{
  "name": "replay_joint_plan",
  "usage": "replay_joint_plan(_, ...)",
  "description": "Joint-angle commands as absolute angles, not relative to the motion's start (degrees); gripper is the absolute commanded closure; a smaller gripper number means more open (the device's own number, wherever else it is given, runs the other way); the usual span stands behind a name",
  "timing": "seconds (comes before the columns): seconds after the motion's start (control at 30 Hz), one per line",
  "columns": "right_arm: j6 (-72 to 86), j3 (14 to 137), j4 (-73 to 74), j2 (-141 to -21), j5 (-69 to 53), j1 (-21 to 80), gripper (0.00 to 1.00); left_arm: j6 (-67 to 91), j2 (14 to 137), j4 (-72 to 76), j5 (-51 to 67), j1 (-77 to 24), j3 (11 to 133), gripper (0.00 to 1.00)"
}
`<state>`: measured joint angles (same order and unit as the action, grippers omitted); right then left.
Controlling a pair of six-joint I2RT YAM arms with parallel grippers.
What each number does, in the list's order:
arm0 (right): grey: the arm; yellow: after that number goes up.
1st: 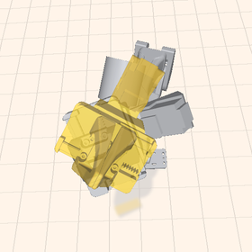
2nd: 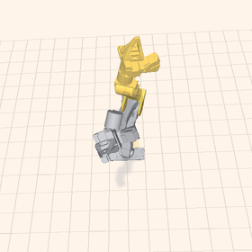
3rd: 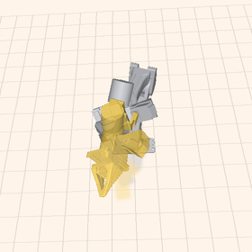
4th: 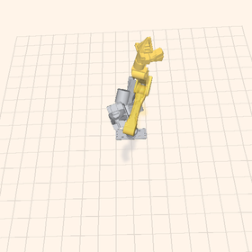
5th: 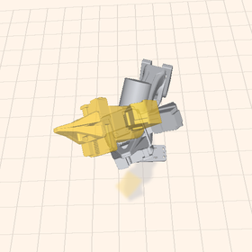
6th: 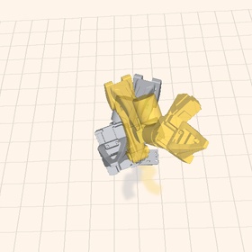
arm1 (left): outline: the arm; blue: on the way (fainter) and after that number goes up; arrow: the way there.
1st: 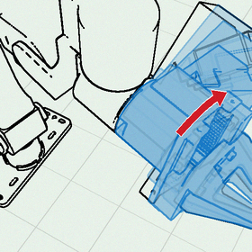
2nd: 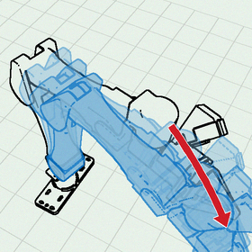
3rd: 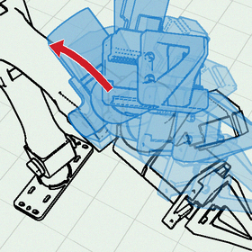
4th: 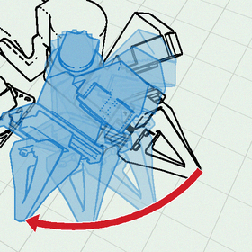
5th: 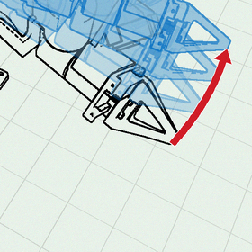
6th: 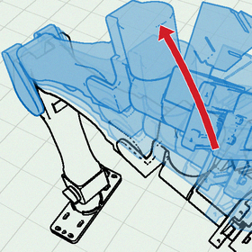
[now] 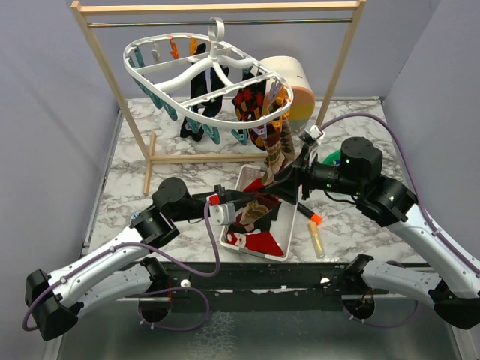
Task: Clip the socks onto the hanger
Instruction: Pick up the sock from the bin.
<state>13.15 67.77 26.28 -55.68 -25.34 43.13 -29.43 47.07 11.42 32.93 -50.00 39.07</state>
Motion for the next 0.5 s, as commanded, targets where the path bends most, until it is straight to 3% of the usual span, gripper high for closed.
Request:
replay_joint_plan(0.0,14.50,67.46,28.78,-55.80,-26.49,43.42,0.45,-30.67,46.16,12.21,34.63,-50.27,39.01,1.00)
replay_joint_plan(0.47,14.19,66.61,30.84,-57.19,-25.64,43.46,0.53,-29.97,45.70,13.60,33.68,-50.27,39.28,1.00)
